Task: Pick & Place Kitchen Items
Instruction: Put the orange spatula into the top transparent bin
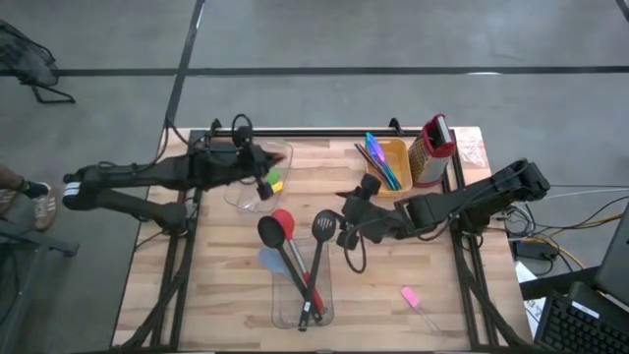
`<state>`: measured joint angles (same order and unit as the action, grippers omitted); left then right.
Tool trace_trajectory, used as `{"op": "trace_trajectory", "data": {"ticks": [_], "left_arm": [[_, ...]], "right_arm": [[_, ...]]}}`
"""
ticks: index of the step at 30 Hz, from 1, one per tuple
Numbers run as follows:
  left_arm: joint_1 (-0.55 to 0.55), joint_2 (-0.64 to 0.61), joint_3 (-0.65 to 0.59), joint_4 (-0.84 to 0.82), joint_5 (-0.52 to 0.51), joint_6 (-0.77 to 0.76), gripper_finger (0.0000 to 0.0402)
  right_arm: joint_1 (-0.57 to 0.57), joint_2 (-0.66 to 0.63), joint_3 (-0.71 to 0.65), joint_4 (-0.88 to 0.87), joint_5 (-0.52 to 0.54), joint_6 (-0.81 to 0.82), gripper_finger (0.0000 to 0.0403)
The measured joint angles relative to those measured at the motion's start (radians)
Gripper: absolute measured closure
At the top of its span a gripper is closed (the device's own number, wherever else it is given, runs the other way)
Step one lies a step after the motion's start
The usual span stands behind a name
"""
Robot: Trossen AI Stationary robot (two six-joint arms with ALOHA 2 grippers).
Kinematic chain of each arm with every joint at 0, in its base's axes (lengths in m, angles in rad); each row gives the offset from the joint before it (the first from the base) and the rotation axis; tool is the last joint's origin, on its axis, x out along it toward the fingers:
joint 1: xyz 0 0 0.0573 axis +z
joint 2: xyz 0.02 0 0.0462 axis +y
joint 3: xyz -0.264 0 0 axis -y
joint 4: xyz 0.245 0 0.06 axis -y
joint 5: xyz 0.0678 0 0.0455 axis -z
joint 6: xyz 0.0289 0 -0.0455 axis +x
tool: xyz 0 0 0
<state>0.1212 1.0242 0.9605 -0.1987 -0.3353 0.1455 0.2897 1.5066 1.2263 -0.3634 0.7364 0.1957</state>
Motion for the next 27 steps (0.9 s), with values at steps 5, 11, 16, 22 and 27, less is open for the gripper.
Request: {"op": "trace_trajectory", "data": {"ticks": [5,11,16,22,27], "left_arm": [[0.065,-0.015,0.021,-0.129,-0.129,-0.009,0.0389],[0.172,0.0,0.024,-0.305,-0.053,-0.155,0.0389],[0.287,0.039,0.022,-0.392,0.16,-0.226,0.0388],[0.377,0.113,0.019,-0.448,0.199,-0.222,0.0388],[0.43,0.196,0.027,-0.499,0.407,-0.213,0.0388]], "right_arm": [[0.0,0.0,-0.005,-0.004,-0.003,0.034,0.0171],[0.01,0.0,-0.01,-0.039,-0.013,0.077,0.016],[0.015,0.0,-0.01,-0.109,-0.05,0.136,0.0157],[0.027,0.0,-0.028,-0.163,-0.088,0.213,0.0173],[0.034,0.0,-0.065,-0.16,-0.09,0.247,0.0184]]}}
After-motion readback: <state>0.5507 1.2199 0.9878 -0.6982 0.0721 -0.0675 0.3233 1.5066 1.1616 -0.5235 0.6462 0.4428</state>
